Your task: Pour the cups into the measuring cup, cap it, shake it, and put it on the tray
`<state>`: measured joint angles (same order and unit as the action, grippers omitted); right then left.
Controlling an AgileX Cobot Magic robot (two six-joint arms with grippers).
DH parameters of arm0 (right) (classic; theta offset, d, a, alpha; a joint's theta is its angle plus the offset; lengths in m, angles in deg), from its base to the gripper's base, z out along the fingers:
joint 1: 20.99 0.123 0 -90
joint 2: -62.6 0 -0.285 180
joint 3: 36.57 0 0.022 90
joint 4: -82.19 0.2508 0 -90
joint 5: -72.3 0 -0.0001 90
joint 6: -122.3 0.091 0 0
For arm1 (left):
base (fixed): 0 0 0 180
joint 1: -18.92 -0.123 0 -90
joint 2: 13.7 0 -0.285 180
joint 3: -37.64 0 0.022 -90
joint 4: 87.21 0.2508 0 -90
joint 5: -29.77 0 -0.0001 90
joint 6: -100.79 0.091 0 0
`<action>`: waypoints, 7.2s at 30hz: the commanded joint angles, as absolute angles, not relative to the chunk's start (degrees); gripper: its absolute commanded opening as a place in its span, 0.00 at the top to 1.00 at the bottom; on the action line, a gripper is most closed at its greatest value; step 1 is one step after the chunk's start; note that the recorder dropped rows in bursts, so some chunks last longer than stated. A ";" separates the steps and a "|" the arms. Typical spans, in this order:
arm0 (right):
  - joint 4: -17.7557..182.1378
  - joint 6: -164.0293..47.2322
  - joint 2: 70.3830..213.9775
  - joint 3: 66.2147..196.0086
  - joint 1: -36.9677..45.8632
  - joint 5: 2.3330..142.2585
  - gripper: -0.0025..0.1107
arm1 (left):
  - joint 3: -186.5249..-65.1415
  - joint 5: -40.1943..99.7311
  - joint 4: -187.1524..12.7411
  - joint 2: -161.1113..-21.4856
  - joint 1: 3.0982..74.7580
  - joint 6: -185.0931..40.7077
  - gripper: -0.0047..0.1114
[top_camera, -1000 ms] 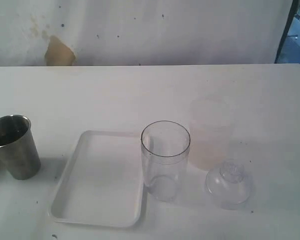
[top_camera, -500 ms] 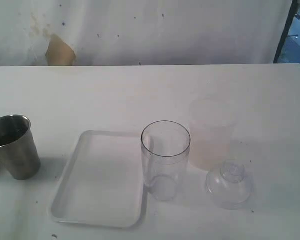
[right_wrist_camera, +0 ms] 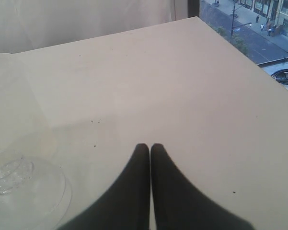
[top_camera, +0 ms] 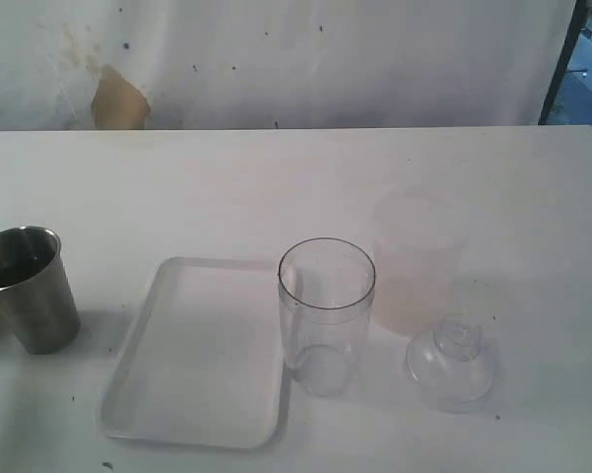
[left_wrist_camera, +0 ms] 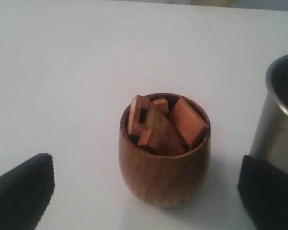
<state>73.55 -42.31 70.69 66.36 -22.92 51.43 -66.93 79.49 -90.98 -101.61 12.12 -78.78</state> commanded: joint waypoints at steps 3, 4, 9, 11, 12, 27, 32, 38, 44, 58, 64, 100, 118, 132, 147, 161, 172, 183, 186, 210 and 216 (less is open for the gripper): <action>73.56 -42.14 70.38 66.21 -22.73 52.17 0.98 | -69.69 83.24 -89.92 -107.71 12.29 -78.74 0.06; 73.56 -42.14 70.38 66.21 -22.73 52.17 0.98 | -70.29 83.30 -89.92 -108.37 12.29 -78.74 0.06; 73.56 -42.14 70.38 66.21 -22.73 52.17 0.98 | -73.20 83.14 -89.92 -112.63 12.29 -78.74 0.06; 73.56 -42.14 70.38 66.21 -22.73 52.17 0.98 | -73.75 83.25 -89.76 -114.10 12.29 -78.74 0.06; 73.56 -42.14 70.38 66.21 -22.73 52.17 0.98 | -74.01 83.25 -89.64 -114.87 12.29 -78.74 0.06; 73.56 -41.92 70.38 66.21 -22.73 52.17 0.98 | -76.00 90.41 -89.50 -124.37 12.29 -77.93 0.06; 73.56 -41.26 70.38 66.21 -22.73 52.17 0.98 | -76.00 93.68 -89.75 -126.04 12.29 -76.53 0.06; 73.56 -41.03 70.38 66.21 -22.73 52.17 0.98 | -76.00 95.81 -90.26 -128.48 12.29 -76.14 0.06; 73.56 -41.03 70.38 66.21 -22.73 52.17 0.98 | -77.28 95.94 -94.20 -130.57 12.29 -76.14 0.06; 73.56 -41.03 70.38 66.21 -22.73 52.17 0.98 | -80.06 96.55 -92.89 -134.88 12.29 -77.45 0.06; 73.56 -41.03 70.38 66.21 -22.73 52.17 0.98 | -80.06 95.90 -92.89 -134.88 12.29 -77.45 0.40; 73.56 -41.03 70.38 66.21 -22.73 52.17 0.98 | -88.91 72.64 -103.32 -115.95 12.29 -69.38 0.96; 73.56 -41.03 70.38 66.21 -22.73 52.17 0.98 | -113.92 36.23 -101.78 -102.10 15.35 -60.16 0.96; 73.56 -41.03 70.38 66.21 -22.73 52.17 0.98 | -121.20 34.66 -100.33 -102.34 36.13 -59.90 0.96; 73.56 -41.03 70.38 66.21 -22.73 52.17 0.98 | -128.56 36.28 -96.78 -114.88 52.85 -59.62 0.96; 73.56 -41.03 70.38 66.21 -22.73 52.17 0.98 | -128.66 39.89 -90.99 -119.49 55.77 -57.14 0.96; 73.56 -41.03 70.38 66.21 -22.73 52.17 0.98 | -128.66 37.90 -79.38 -118.46 59.82 -54.76 0.96; 73.56 -41.03 70.38 66.21 -22.73 52.17 0.98 | -128.66 35.60 -73.78 -118.48 60.17 -55.42 0.96; 73.56 -41.03 70.38 66.21 -22.73 52.17 0.98 | -127.48 36.19 -73.90 -117.48 60.17 -57.15 0.96; 73.56 -41.03 70.38 66.21 -22.73 52.17 0.98 | -116.55 54.12 -67.64 -112.51 60.17 -56.45 0.96; 73.56 -41.03 70.38 66.21 -22.73 52.17 0.98 | -116.55 56.12 -67.05 -115.75 60.17 -53.23 0.96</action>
<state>73.55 -41.23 70.69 66.36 -22.92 51.43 -116.39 54.29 -67.35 -114.51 60.00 -55.07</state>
